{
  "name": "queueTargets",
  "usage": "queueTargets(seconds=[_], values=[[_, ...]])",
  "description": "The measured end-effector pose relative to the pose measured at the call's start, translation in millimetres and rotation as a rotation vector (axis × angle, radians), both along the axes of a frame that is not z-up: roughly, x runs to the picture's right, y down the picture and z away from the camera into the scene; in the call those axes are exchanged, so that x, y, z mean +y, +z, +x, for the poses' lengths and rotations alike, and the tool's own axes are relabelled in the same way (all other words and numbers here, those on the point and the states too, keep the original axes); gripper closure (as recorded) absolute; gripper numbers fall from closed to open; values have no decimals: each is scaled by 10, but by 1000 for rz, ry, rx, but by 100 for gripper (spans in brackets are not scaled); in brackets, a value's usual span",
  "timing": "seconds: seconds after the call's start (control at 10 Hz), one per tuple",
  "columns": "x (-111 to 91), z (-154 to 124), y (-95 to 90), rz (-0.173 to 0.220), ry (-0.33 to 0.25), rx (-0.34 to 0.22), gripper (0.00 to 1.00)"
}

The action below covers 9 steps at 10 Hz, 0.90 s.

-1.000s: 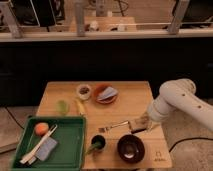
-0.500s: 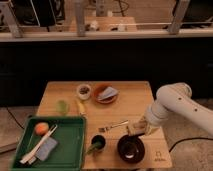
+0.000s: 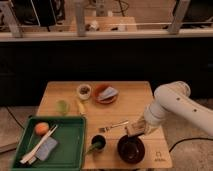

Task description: Place eraser in purple bowl

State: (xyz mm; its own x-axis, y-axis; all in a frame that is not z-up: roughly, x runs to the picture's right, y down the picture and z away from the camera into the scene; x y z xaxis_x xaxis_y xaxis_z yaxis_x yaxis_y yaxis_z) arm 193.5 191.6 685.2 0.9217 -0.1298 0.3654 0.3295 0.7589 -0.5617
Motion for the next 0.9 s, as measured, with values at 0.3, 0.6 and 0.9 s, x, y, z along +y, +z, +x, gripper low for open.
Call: queueTargets(seconds=[0.3,0.6,0.9], values=[[87,-146,-113,1,-69,-90,98],[302,-287,-234,-2,-147,-187,98],[542,-468,-294,-13,-217,-325,98]])
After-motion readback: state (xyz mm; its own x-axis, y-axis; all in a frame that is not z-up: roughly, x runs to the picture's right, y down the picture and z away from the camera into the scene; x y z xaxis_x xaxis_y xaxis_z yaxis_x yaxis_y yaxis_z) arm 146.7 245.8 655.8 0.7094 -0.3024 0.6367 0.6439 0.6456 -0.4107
